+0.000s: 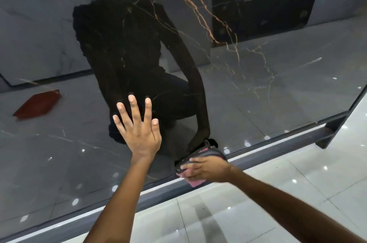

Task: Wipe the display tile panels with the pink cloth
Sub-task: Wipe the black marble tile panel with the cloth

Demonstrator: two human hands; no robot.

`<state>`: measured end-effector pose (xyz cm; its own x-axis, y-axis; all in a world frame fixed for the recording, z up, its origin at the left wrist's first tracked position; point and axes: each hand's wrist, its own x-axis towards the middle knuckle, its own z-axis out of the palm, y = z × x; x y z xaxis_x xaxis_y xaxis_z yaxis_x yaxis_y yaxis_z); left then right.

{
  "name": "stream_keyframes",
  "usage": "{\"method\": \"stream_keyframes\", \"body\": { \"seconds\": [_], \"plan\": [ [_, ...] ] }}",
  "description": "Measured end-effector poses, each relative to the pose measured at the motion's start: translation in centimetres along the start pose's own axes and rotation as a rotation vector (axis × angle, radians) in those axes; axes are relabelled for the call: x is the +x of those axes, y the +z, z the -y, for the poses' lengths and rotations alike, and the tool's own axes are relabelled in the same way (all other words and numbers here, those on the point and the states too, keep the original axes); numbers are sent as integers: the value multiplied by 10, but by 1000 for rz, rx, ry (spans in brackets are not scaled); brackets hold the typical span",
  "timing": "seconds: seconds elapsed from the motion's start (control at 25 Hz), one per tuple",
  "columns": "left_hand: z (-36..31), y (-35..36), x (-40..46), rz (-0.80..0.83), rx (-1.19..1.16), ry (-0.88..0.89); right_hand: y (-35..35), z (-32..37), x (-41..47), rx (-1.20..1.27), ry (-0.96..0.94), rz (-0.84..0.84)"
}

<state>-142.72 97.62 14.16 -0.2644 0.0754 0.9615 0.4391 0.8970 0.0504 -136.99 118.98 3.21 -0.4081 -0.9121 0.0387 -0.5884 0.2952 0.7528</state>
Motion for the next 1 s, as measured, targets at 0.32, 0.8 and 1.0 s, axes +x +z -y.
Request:
{"method": "stream_keyframes", "body": {
  "seconds": [0.32, 0.8, 1.0],
  "plan": [
    [-43, -15, 0, 79, -224, -143, -51, -91, -2, 264, 1406, -737],
    [-35, 23, -27, 94, 81, 121, -2, -129, -99, 609, 2289, -1079],
    [-30, 23, -28, 78, 106, 115, -22, 77, 66, 1221, 1862, -884]
  ]
}}
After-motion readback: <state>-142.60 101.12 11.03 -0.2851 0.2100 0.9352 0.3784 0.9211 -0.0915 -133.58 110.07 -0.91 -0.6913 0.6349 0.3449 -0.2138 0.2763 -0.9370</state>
